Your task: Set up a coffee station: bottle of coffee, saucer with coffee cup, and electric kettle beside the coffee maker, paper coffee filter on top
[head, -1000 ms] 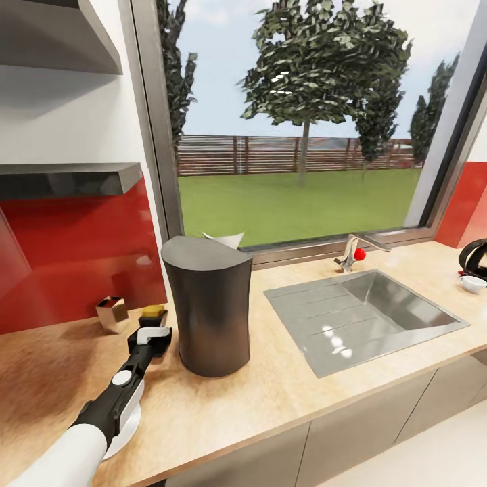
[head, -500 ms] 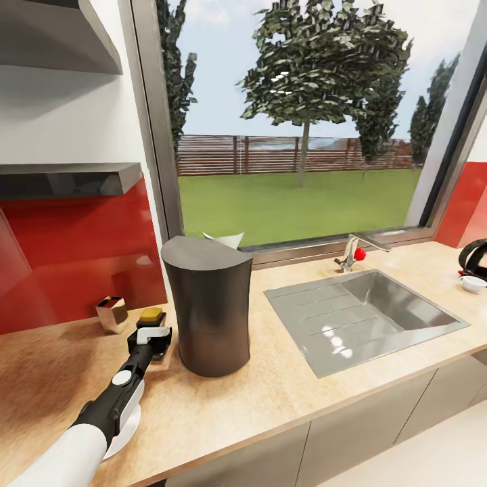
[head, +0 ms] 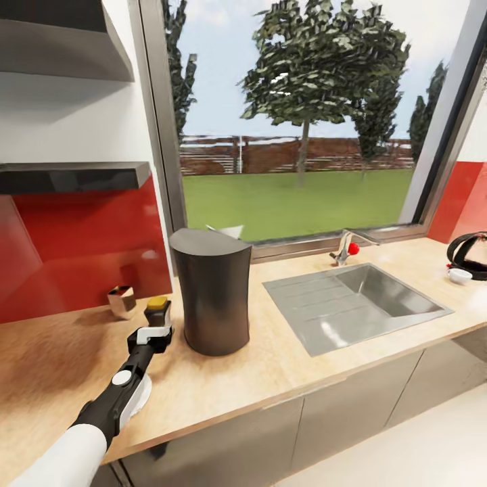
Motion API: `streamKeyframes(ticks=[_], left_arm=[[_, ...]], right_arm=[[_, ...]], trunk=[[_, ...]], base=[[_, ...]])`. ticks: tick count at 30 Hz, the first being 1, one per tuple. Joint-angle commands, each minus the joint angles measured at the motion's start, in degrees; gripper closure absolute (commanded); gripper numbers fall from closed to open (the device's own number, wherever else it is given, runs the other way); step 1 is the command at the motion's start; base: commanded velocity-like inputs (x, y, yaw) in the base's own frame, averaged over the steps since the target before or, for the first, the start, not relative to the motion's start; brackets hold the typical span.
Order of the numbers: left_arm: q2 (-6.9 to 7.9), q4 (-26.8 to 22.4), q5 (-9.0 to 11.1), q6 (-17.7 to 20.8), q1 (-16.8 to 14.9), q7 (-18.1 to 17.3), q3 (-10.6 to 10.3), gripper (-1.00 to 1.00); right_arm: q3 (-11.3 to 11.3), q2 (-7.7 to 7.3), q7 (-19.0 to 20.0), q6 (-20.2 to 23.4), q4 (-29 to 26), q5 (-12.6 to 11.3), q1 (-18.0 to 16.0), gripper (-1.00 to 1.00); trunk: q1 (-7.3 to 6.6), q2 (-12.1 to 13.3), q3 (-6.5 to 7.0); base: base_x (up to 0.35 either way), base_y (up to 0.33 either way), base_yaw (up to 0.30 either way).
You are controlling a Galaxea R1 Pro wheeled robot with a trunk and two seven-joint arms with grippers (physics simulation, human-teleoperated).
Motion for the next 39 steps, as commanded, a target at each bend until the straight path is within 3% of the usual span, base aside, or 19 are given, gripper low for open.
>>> streamKeyframes(ticks=[1, 14, 23, 39], left_arm=[[0.04, 0.04, -0.10, -0.18, -0.05, 0.03, 0.06, -1.00], [-0.01, -0.61, -0.16, -0.20, 1.17, 0.09, -0.02, -1.00], [0.31, -0.98, -0.19, -0.20, 2.60, 0.34, 0.07, -1.00], [-0.06, -0.91, -0.16, -0.20, 3.29, 0.15, -0.09, -1.00]], right_arm=[[-0.48, 0.02, -0.22, -0.19, 0.06, 0.60, -0.06, -1.00], [-0.48, 0.02, -0.22, -0.19, 0.06, 0.60, -0.06, -1.00], [-0.48, 0.02, -0.25, -0.19, 0.06, 0.59, -0.06, -1.00], [-0.65, 0.01, -0.34, -0.19, 0.06, 0.59, -0.06, -1.00]], trunk=[[0.00, -0.14, -0.14], [0.00, -0.14, -0.14], [0.00, -0.14, -0.14], [0.00, -0.14, -0.14]], base=[[-0.335, 0.000, 0.000], [-0.329, -0.083, 0.000], [-0.115, -0.040, 0.000], [-0.278, -0.143, 0.000]])
